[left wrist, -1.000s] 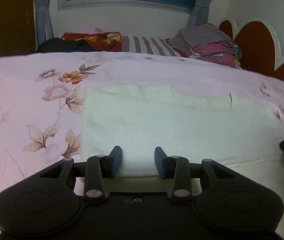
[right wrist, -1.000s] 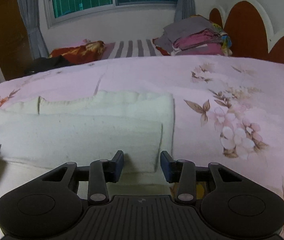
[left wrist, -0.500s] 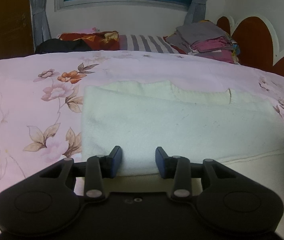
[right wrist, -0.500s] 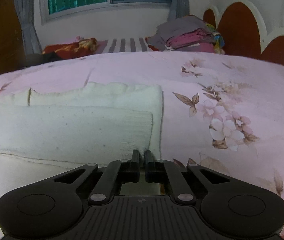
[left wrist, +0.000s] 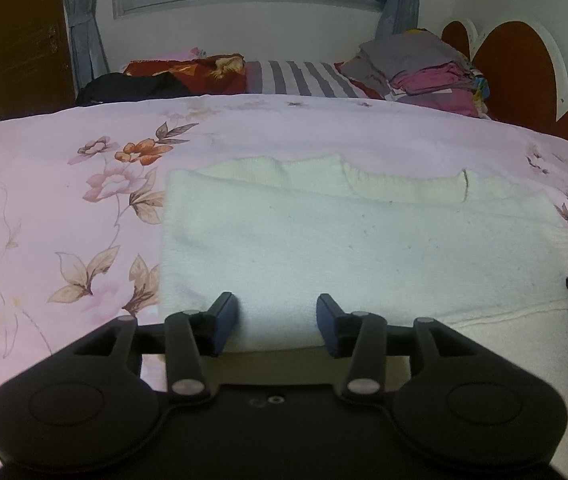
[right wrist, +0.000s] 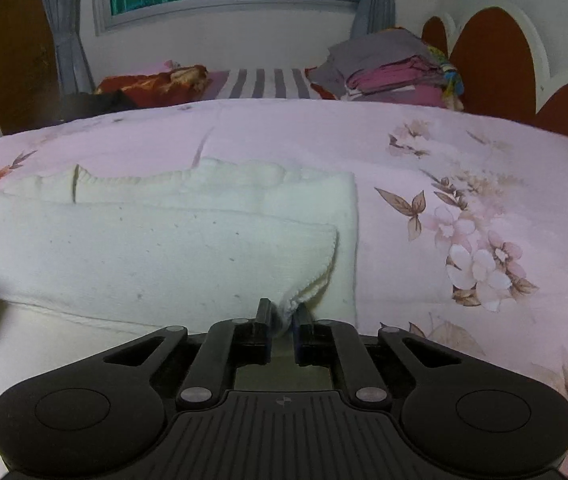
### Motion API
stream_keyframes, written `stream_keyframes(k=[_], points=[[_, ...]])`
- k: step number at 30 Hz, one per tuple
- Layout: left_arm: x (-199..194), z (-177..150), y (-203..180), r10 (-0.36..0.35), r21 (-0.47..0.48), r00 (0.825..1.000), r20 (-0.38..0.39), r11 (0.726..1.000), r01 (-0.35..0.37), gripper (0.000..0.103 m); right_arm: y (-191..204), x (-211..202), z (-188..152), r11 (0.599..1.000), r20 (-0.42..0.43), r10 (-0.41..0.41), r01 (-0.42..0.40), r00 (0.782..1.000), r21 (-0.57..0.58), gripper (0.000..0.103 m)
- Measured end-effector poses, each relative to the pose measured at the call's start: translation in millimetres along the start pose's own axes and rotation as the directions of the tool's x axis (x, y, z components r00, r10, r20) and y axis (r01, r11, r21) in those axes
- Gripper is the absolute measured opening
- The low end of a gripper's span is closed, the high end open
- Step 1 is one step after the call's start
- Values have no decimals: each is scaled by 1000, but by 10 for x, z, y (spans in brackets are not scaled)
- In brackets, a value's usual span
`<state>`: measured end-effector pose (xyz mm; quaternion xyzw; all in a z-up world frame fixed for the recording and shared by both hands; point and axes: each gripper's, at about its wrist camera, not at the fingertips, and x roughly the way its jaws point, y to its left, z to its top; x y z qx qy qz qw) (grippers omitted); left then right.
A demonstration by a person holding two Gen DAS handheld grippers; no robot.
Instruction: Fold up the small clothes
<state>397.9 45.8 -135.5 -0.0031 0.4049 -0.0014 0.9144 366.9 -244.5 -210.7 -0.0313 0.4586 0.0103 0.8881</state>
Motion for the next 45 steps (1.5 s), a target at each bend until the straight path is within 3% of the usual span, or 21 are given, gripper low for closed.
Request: stream_keyframes(k=[2,4,6,7,9,12,15,18,20,23,30,45], points=[[-2,16,-24,11,5,1000,-8,1000,-11,45,-39,-11,17,1000,-12,3,-3,1000,10,11],[-8,31,-55,23,8,1000,-19,1000,-23,46,-52,-52,32,1000,-12,-19,19,1000,3,28],[-33,44,-79,34,11,999,-27,999,-34,48,-84,-95,31,998,8,-70,70,998,-7,62],[-52,46,-94,41,14,999,-29,999,-41,48,-96,-112,22,995,16,-99,99,995,-12,63],[-101,47,-111,51,10,998,-25,999,-51,50,-181,-129,8,991,23,-134,134,991,-4,63],[-208,23,-133,48,1,999,-15,999,-48,51,-353,-229,17,991,36,-120,117,992,67,62],[-341,8,-179,36,-1,999,1,999,-36,51,-370,-385,19,996,74,-75,71,994,54,61],[-496,-28,-213,11,-16,1000,10,1000,-11,51,-302,-529,6,999,88,6,-9,996,40,50],[-598,-75,-242,-6,-15,1000,8,1000,6,52,-235,-616,-36,999,94,47,-50,994,21,50],[-739,-169,-277,-19,-13,1000,5,1000,19,53,-107,-693,-124,997,91,71,-70,993,-16,46],[-995,-376,-269,-45,-30,999,-3,999,45,55,-102,-865,-332,995,67,99,-101,993,15,42],[-1732,-1077,-365,-100,-41,995,2,994,100,58,168,-1832,-1009,995,82,102,-103,991,8,42]])
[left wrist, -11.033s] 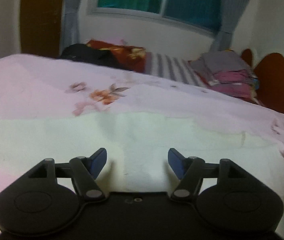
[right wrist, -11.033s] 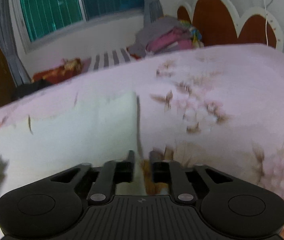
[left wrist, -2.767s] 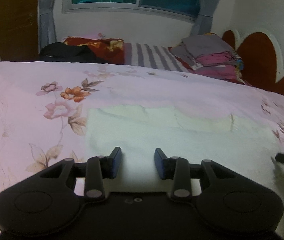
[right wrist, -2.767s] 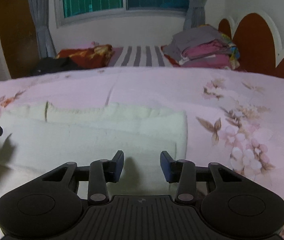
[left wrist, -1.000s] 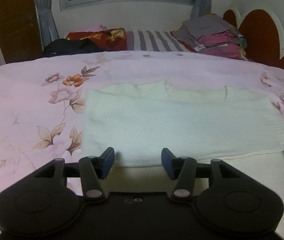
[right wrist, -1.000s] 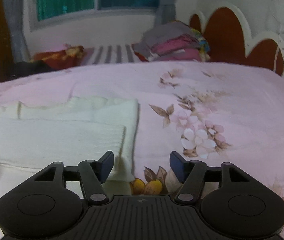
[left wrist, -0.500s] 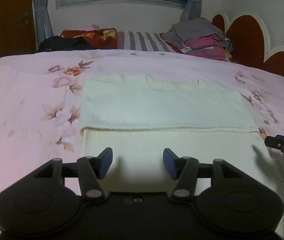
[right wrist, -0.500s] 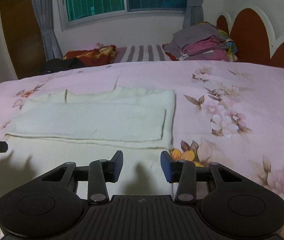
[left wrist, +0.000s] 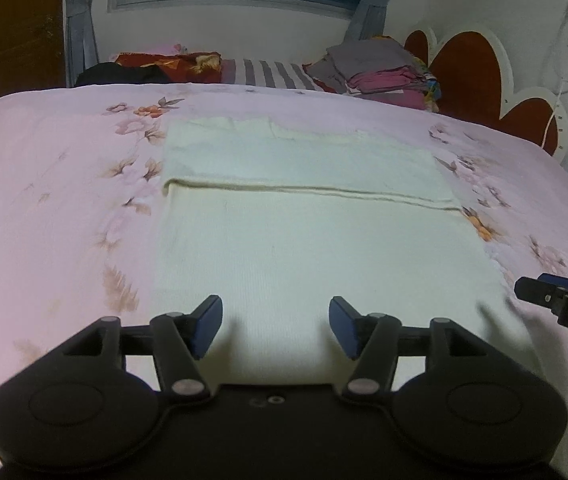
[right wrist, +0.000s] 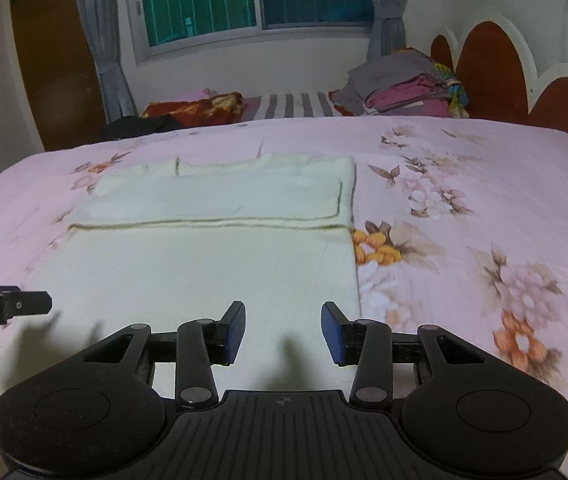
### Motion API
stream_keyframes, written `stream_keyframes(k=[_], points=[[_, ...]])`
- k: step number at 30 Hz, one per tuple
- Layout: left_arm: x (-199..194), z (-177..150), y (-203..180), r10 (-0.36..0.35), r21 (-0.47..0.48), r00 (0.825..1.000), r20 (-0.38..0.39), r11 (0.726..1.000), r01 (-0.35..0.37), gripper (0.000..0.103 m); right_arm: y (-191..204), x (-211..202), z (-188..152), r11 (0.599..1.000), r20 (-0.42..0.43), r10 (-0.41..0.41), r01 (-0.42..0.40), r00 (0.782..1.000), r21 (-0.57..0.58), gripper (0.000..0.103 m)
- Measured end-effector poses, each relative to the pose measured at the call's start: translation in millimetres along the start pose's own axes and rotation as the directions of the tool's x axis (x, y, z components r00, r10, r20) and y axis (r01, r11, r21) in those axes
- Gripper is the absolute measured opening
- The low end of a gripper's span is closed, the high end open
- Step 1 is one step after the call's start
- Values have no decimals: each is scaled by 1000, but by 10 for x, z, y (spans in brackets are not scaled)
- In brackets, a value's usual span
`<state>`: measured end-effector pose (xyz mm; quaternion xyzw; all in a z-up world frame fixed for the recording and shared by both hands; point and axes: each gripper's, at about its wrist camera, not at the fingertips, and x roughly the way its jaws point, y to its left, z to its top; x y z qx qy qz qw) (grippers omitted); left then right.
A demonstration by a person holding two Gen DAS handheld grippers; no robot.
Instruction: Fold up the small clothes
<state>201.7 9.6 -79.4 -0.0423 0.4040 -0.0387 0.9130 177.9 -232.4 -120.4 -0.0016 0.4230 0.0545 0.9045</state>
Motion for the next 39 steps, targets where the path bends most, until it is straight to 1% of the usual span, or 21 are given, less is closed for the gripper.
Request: stream_keyframes(k=[8,12,20,24,31,34,39], points=[[-347,-369,40,-24,-19,1000,-9,1000,24,61,178,-493,-323,1000,0,11,-11,1000,-15,42],[-496,-526,59,-14,1,1000,-8,1000,14,61,237,-679,-496,1000,-5,11,-11,1000,-18,42],[-746,-863,159,-16,-1,1000,-19,1000,16,60,160,-964,-868,1000,-48,-10,10,999,-5,42],[-848,-1075,248,-10,-21,999,-38,1000,9,60,115,-1100,-1061,1000,-69,-23,23,997,-4,42],[-926,-1389,435,5,-70,996,-86,998,-11,57,18,-1229,-1360,998,-120,-50,53,992,19,42],[-941,-1468,490,12,-94,996,-90,995,-20,57,-37,-1240,-1447,997,-136,-64,69,989,30,42],[-940,-1533,506,15,-105,996,-92,994,-25,57,-131,-1228,-1530,994,-153,-93,100,984,43,42]])
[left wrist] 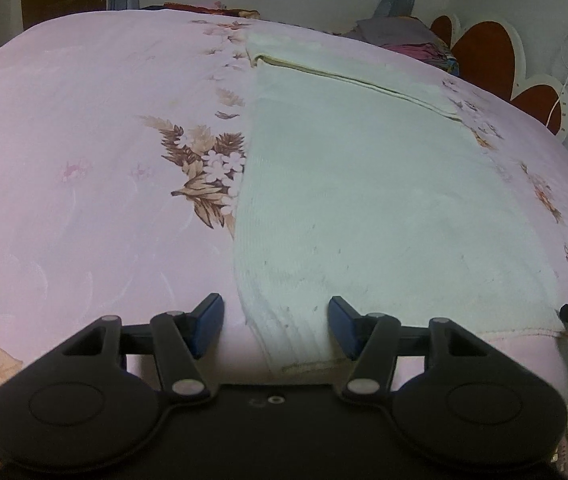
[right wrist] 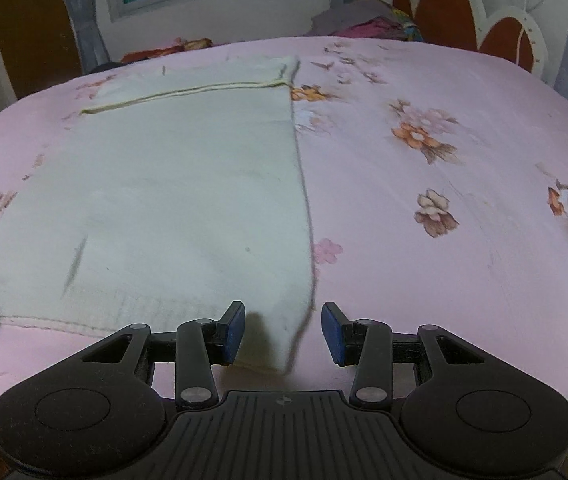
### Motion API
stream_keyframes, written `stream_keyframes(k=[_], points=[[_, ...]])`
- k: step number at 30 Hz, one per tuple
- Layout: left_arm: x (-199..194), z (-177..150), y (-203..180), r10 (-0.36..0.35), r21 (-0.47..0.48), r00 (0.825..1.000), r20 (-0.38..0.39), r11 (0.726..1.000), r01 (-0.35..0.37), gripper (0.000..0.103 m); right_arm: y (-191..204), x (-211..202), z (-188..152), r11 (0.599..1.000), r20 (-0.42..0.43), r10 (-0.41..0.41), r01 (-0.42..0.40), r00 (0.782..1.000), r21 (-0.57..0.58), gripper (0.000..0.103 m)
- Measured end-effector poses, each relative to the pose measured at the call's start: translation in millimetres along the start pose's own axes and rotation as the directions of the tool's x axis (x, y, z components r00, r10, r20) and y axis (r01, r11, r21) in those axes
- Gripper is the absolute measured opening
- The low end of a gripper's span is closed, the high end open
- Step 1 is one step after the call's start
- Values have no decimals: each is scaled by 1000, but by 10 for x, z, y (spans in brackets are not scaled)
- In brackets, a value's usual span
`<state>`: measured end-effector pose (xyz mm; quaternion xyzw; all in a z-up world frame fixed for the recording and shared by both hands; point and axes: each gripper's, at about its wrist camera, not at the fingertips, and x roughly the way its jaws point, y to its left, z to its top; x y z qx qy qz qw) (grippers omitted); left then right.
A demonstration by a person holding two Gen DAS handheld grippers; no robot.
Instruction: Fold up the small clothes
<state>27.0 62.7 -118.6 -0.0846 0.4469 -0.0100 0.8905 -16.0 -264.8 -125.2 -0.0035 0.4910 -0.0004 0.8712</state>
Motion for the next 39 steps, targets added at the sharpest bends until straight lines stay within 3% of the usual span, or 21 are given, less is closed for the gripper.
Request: stream_keyframes(k=[9,17,18,20,23,30,39], points=[[56,-27,-30,-82,-46,996,-29,996,81,54,-109,79,-57,999,-22,-2,3,1000,40,42],[144,10,-31,-110,-66,994,-25,992,108,27,-131,130,-22,991,-31,64,-59,998,120,41],[146,9,-23,-112,-65,993,-23,992,110,23,-131,131,-20,990,-30,68,-63,997,127,25],[161,17,1,-121,-72,992,-25,990,119,16,-134,140,-7,987,-39,94,-88,995,135,5],[166,48,13,-135,-76,991,-26,988,132,10,-84,144,22,991,-50,89,-84,995,104,5],[39,224,-24,-164,-60,986,37,984,166,9,-98,33,155,986,2,127,-126,992,111,4],[-117,828,-91,-188,-36,966,176,980,197,9,-52,-136,697,978,146,157,-174,977,114,4]])
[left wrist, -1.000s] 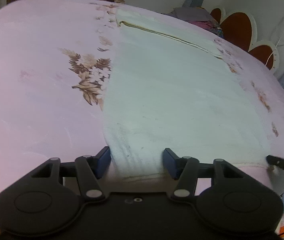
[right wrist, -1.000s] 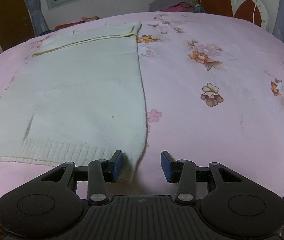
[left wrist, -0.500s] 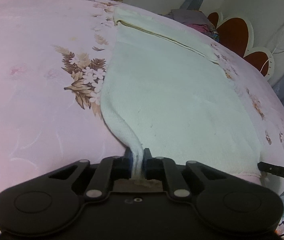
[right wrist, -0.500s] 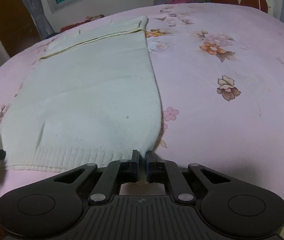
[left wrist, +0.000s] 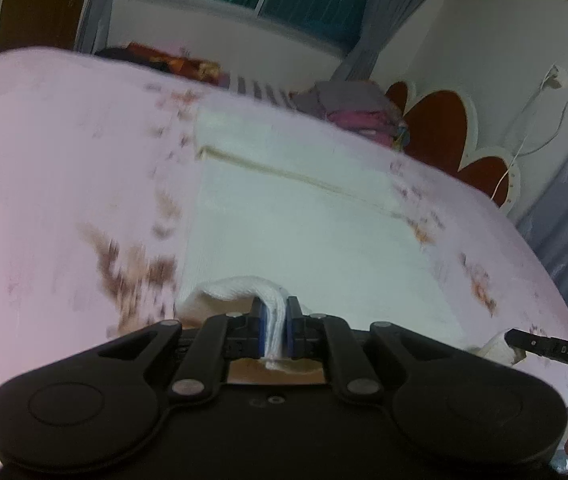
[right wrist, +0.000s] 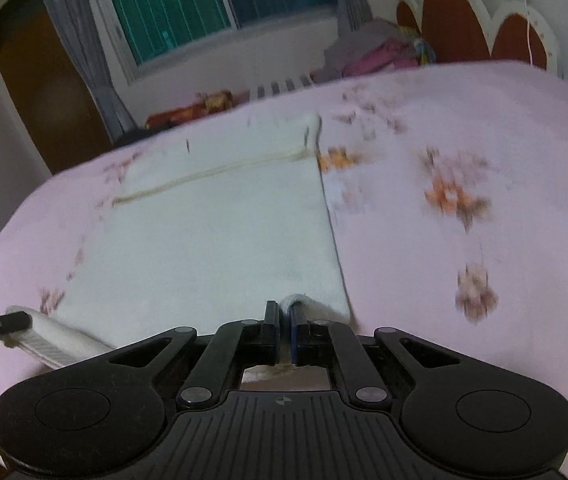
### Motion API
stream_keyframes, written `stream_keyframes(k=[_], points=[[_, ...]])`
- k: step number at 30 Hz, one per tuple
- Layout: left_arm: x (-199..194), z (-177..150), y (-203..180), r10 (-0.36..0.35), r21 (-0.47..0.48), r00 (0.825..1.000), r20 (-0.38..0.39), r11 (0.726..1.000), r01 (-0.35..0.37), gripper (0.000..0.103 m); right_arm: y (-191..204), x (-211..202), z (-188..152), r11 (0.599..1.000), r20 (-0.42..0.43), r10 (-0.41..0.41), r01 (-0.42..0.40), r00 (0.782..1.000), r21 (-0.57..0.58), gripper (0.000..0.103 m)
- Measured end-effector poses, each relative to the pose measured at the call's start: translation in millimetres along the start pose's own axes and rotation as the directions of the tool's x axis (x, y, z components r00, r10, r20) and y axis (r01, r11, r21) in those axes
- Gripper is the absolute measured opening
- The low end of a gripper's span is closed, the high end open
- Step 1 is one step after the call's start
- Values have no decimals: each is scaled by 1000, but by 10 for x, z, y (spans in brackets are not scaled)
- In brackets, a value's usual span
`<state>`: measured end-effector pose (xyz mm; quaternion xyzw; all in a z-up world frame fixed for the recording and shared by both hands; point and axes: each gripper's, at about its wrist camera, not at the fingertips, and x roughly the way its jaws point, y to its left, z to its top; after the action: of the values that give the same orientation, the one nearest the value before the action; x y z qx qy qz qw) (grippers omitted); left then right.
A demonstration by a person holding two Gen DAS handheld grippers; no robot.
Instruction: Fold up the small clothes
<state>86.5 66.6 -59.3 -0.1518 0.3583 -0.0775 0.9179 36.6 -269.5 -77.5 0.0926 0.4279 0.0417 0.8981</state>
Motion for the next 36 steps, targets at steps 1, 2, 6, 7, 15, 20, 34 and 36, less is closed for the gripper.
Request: stream_keyframes(k=[1,2,6,7,15,20,34,36], points=[[16,67,-21,-3,7,1000,11,1000,3,9,15,10,59,1000,9,2,-2,1000,-6,4],[29,123,-36,-5,12,1000,22,1000,5,9,36,23,129,1000,22,5,-4,1000,-12,4],[90,333,-87,-10,21,997,70,1000,8,9,89,95,369,999,64,12,-10,998,-30,4],[118,385,-100,-10,25,997,81,1000,8,9,99,117,421,999,71,15,-12,997,-32,4],[484,814,-68,-8,23,994,109,1000,6,9,105,451,933,999,124,33,-31,992,-21,4],[768,1065,-84,-8,35,993,119,999,4,9,104,731,1242,999,148,26,-23,989,-26,4],[1629,1745,16,51,2,989,138,999,-52,9,-35,1722,2033,1000,151,12,-13,989,5,3],[1762,1810,60,72,-22,988,136,997,-69,9,-84,1902,2133,1000,137,10,-13,991,21,3]])
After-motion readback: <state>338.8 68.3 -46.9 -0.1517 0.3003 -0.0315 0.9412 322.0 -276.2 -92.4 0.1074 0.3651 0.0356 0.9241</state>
